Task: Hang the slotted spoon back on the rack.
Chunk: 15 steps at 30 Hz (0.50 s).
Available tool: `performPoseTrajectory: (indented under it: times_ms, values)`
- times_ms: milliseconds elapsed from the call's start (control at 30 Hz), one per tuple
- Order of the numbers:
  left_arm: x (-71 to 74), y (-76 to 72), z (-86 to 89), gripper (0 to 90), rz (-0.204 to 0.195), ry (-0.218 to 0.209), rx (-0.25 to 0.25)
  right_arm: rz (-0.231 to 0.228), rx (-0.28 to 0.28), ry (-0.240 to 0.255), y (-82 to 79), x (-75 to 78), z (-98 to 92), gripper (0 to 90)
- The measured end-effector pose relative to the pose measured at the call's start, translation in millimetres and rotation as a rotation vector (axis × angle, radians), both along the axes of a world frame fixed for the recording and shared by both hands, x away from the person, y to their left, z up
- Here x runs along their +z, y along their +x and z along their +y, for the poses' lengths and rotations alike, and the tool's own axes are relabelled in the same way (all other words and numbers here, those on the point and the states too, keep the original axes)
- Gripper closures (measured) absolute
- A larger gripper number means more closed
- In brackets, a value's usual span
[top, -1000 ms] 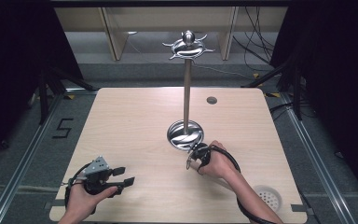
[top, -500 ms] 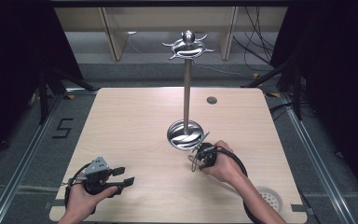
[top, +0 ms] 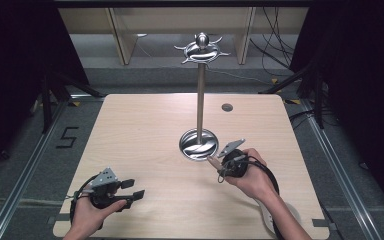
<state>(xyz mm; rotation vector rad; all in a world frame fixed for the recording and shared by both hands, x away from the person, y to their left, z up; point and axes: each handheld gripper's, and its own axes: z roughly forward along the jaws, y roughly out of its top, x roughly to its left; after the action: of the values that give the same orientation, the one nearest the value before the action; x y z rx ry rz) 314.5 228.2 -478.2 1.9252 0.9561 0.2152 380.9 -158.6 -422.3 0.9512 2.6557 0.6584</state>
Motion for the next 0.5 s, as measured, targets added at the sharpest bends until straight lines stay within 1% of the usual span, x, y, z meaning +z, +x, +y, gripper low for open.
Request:
performPoseTrajectory:
  times_ms: [33, 67, 100, 133, 167, 267, 300, 333, 367, 400, 433, 467, 500]
  values:
    - [0.2, -0.2, -0.1, 38.0, -0.001, -0.003, 0.002, -0.02, 0.018, 0.0, 1.1, 1.2, -2.1, 69.0]
    - [0.2, -0.2, -0.3, 38.0, 0.001, -0.013, 0.0, -0.034, 0.011, 0.013, 0.2, 3.5, -4.2, 69.0]
    - [0.1, -0.1, 0.0, 38.0, -0.002, -0.013, -0.001, -0.063, 0.017, 0.016, 1.5, 4.8, -6.8, 69.0]
    - [0.6, 0.0, 0.4, 38.0, -0.001, -0.007, -0.004, -0.056, 0.006, 0.038, -0.4, 6.8, -8.0, 68.9]
    - [0.5, -0.2, -0.2, 38.0, 0.002, -0.016, 0.002, -0.11, -0.012, 0.074, -1.5, 8.0, -10.7, 69.0]
    - [0.3, -0.1, -0.3, 38.1, -0.003, -0.019, 0.005, -0.115, -0.011, 0.088, -1.6, 12.1, -15.7, 69.0]
    - [0.9, -0.3, 0.3, 38.1, 0.001, -0.015, 0.002, -0.149, -0.034, 0.092, -1.5, 10.9, -16.1, 69.0]
    - [1.0, -0.1, 0.9, 38.0, -0.001, -0.009, -0.001, -0.112, -0.029, 0.126, -4.0, 15.3, -18.9, 68.9]
    - [0.9, 0.2, 1.3, 38.1, -0.004, -0.012, 0.0, -0.118, -0.034, 0.147, -4.1, 16.6, -22.2, 68.9]
    - [0.9, 0.2, 1.3, 38.0, -0.004, -0.012, 0.0, -0.118, -0.034, 0.147, -4.1, 16.6, -22.2, 68.9]
    - [1.1, 0.3, 1.6, 38.1, -0.004, -0.009, 0.003, -0.142, -0.052, 0.17, -4.3, 17.3, -25.9, 68.9]
    - [1.1, 0.3, 1.6, 38.1, -0.004, -0.009, 0.003, -0.142, -0.052, 0.17, -4.3, 17.3, -25.9, 68.9]
    - [1.1, 0.4, 1.6, 38.1, -0.004, -0.009, 0.003, -0.179, -0.065, 0.178, -4.2, 16.6, -26.6, 68.9]
